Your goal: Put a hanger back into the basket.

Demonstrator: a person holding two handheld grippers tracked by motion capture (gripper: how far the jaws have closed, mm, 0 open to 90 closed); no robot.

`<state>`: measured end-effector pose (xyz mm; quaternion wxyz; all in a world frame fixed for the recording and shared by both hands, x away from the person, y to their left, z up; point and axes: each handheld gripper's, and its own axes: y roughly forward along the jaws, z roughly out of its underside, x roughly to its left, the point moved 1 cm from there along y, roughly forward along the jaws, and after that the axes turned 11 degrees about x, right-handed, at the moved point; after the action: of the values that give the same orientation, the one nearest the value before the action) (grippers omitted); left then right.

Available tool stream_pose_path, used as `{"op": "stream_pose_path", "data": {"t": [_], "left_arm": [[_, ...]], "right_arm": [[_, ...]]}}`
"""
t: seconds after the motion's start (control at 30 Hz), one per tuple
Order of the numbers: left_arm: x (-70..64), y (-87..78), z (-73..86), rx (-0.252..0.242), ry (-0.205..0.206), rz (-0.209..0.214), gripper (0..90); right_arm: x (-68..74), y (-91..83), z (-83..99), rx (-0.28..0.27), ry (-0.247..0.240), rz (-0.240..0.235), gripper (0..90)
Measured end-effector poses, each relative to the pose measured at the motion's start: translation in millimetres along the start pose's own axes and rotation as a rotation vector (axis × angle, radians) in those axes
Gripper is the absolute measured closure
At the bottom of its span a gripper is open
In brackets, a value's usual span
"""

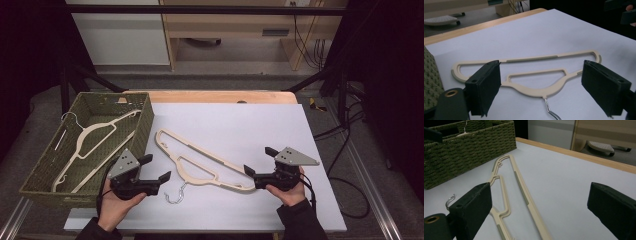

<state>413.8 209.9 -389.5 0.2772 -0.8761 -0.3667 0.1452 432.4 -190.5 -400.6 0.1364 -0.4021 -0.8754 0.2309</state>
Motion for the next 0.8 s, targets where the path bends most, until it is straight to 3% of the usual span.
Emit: {"op": "stream_pose_path", "data": {"t": [0.43, 0.57, 0.63, 0.8], "left_arm": [[-12.7, 41.0, 16.6, 0.124, 0.004, 0.002, 21.8], [-12.2, 52.3, 22.0, 0.163, 0.004, 0.004, 27.0], [-11.1, 63.8, 27.6, 0.211, -0.002, 0.009, 30.1], [-8.0, 73.8, 32.6, 0.247, -0.029, 0.023, 42.8]], "right_arm": [[2.9, 4.4, 3.0, 0.016, -0.012, -0.010, 6.5], [2.9, 5.1, 3.5, 0.021, -0.017, -0.011, 6.6], [3.5, 5.7, 3.6, 0.023, -0.014, -0.010, 6.6], [3.4, 6.2, 3.8, 0.025, -0.012, -0.010, 6.6]]}}
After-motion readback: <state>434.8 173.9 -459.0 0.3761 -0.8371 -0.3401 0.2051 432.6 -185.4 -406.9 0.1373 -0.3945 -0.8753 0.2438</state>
